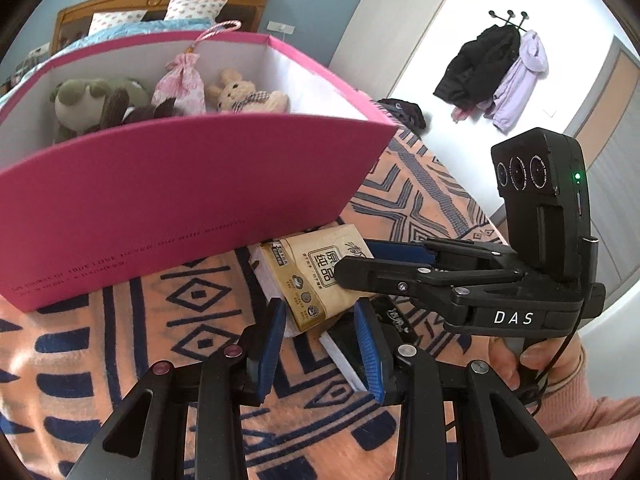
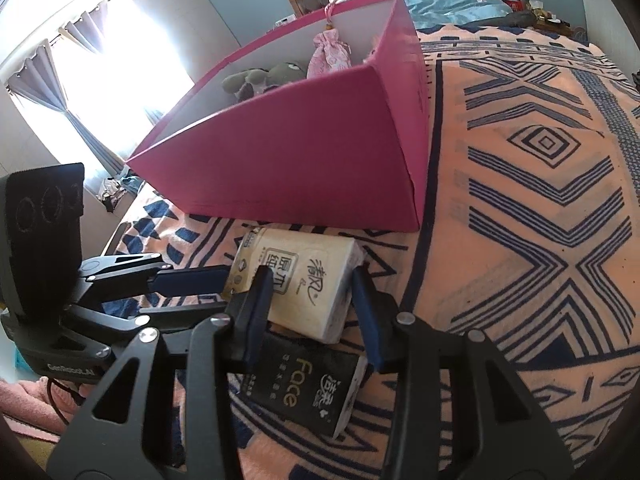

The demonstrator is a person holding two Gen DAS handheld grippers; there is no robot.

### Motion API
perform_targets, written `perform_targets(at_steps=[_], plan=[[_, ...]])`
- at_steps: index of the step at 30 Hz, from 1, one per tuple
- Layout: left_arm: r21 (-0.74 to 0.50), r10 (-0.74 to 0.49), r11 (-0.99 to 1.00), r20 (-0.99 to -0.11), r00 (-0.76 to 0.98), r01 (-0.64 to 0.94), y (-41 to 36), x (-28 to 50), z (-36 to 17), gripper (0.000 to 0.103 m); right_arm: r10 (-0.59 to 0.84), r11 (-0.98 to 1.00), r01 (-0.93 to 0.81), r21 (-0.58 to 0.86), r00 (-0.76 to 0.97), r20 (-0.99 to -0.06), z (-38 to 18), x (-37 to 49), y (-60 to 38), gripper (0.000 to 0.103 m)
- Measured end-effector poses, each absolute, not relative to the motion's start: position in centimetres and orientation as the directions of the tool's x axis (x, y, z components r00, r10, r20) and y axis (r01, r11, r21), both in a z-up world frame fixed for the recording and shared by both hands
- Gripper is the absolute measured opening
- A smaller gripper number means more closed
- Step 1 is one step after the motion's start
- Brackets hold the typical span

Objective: Organize objects
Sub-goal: 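Close the left gripper on the tan tissue pack and lift it, then carry the tan tissue pack over the pink box and lower it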

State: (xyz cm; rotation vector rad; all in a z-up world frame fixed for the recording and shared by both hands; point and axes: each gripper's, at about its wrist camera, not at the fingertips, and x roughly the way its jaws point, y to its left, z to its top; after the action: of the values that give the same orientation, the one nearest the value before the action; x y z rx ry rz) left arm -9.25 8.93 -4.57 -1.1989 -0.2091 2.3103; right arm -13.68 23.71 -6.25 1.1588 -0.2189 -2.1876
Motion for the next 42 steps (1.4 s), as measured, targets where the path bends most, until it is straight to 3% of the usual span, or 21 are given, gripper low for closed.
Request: perform_targets(at_steps=[42], plan=[[-0.257,0.517,-0.846,-0.610,-0.601,-0.467,8.6,-6.9,2.7,0.037,-0.614,-0.772,0.558,0.305,-0.532,-0.582,1.6,-10.5,23.7,0.044]])
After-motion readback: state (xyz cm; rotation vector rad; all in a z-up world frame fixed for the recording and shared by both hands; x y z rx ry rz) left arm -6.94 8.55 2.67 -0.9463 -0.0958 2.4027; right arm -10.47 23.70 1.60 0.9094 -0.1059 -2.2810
